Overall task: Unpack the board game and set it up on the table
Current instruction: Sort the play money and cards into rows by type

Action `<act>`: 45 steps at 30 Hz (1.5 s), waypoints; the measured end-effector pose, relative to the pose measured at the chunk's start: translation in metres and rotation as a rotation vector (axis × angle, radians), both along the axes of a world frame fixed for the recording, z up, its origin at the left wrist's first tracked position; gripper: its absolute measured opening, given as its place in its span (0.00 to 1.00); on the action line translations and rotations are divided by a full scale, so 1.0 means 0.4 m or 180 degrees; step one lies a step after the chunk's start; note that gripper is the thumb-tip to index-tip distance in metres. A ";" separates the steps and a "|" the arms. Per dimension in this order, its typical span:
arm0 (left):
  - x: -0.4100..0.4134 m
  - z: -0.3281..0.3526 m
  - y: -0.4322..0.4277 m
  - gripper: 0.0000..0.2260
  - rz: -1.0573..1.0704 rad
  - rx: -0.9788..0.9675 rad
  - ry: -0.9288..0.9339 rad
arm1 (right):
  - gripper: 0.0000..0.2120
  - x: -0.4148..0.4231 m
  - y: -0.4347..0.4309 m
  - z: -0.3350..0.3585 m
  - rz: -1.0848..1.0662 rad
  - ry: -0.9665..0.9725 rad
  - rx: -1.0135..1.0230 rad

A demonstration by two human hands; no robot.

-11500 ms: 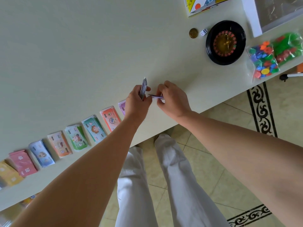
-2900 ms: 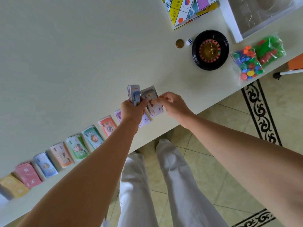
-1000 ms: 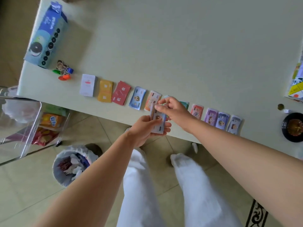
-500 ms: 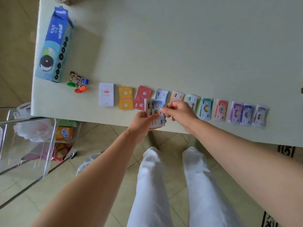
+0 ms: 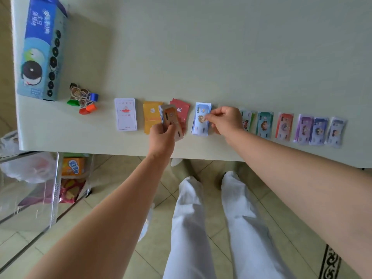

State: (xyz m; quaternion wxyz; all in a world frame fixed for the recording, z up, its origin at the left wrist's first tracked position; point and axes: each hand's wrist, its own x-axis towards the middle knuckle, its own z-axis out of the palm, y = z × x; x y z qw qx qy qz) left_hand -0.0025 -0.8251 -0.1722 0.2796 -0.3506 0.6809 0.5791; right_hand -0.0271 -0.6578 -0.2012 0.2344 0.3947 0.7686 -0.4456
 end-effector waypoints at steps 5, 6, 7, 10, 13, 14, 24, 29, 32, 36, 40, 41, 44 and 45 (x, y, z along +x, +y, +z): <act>-0.014 -0.015 0.021 0.06 -0.0060 0.0243 0.0004 | 0.10 -0.013 0.009 -0.036 0.0553 -0.0106 0.0763; -0.015 -0.015 0.027 0.07 -0.0086 0.0172 -0.0009 | 0.10 -0.014 0.008 -0.036 0.0644 -0.0143 0.0873; -0.015 -0.015 0.032 0.06 -0.0120 0.0082 -0.0043 | 0.09 -0.014 0.007 -0.035 0.0698 -0.0162 0.0948; -0.021 -0.010 0.051 0.07 -0.0181 -0.0058 -0.0023 | 0.08 -0.010 0.004 -0.035 0.0704 -0.0048 0.0978; -0.027 0.002 0.077 0.06 -0.0224 -0.0023 0.0041 | 0.08 -0.007 0.014 -0.010 0.0312 0.0302 0.0110; -0.028 0.003 0.083 0.06 -0.0202 -0.0015 0.0045 | 0.09 -0.003 0.017 0.005 0.0177 0.0350 -0.0387; -0.025 0.017 0.184 0.08 -0.0309 0.0115 -0.0186 | 0.07 0.049 0.154 0.026 0.0268 0.0062 -0.0733; -0.024 0.012 0.200 0.13 -0.0015 0.0080 0.0002 | 0.08 0.055 0.189 -0.015 0.0248 -0.0096 -0.0249; -0.023 -0.010 0.204 0.11 -0.0186 -0.0089 0.0011 | 0.07 0.044 0.186 -0.031 0.0356 -0.0110 0.0173; -0.027 -0.025 0.216 0.08 -0.0393 -0.0314 -0.0053 | 0.06 0.028 0.176 -0.036 0.0649 -0.0161 0.0592; -0.034 -0.017 0.235 0.03 -0.0503 -0.0318 -0.0095 | 0.08 0.029 0.179 -0.029 0.0369 0.0085 0.0195; -0.035 -0.017 0.241 0.03 -0.0503 -0.0289 -0.0111 | 0.11 0.032 0.182 -0.019 0.0207 0.0186 -0.0192; -0.037 -0.006 0.268 0.04 -0.0584 -0.0136 -0.0132 | 0.11 0.048 0.201 0.014 0.0273 0.0241 -0.1072; -0.036 -0.001 0.279 0.04 -0.0626 -0.0030 -0.0174 | 0.09 0.055 0.211 0.020 0.0392 0.0211 -0.1124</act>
